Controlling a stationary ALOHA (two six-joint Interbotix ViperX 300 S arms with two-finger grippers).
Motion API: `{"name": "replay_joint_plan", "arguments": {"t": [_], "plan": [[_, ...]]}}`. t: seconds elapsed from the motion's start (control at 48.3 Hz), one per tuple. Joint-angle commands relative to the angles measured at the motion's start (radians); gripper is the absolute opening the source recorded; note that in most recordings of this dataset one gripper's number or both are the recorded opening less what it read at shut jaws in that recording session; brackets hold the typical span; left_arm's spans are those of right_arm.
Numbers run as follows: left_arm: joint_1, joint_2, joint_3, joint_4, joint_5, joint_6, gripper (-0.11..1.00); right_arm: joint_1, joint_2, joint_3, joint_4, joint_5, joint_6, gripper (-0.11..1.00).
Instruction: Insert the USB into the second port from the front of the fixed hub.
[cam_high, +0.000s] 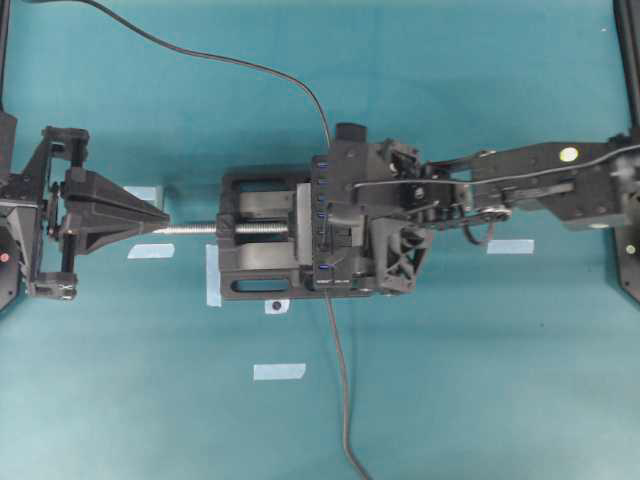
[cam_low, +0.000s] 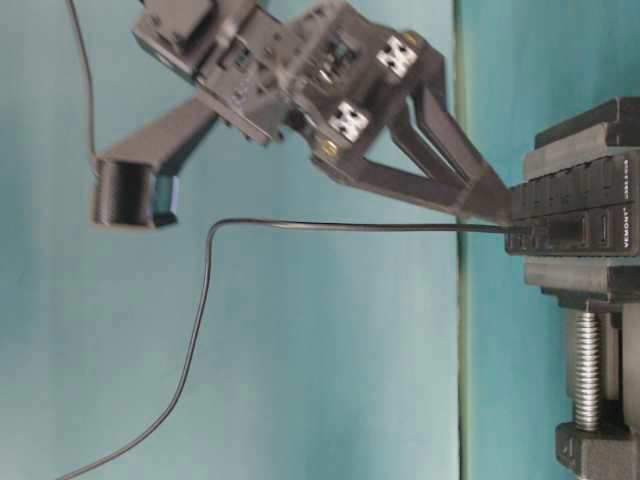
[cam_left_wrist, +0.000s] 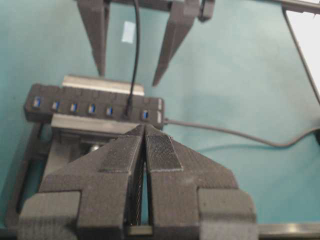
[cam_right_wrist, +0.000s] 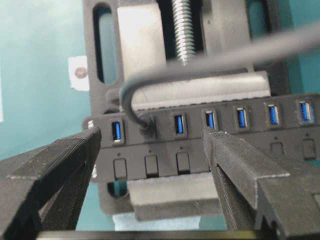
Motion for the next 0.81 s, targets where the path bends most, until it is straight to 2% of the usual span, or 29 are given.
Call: {"name": "replay_joint_plan", "arguments": {"t": [0.0, 0.787], "plan": [[-0.002, 0.0, -0.021, 0.003, -0.008, -0.002, 0.01, 0.002, -0.041, -0.008, 0.0, -0.003, 0.002, 0.86], [-0.002, 0.003, -0.026, 0.002, -0.008, -0.002, 0.01, 0.018, -0.067, 0.009, 0.0, -0.003, 0.002, 0.86]]}}
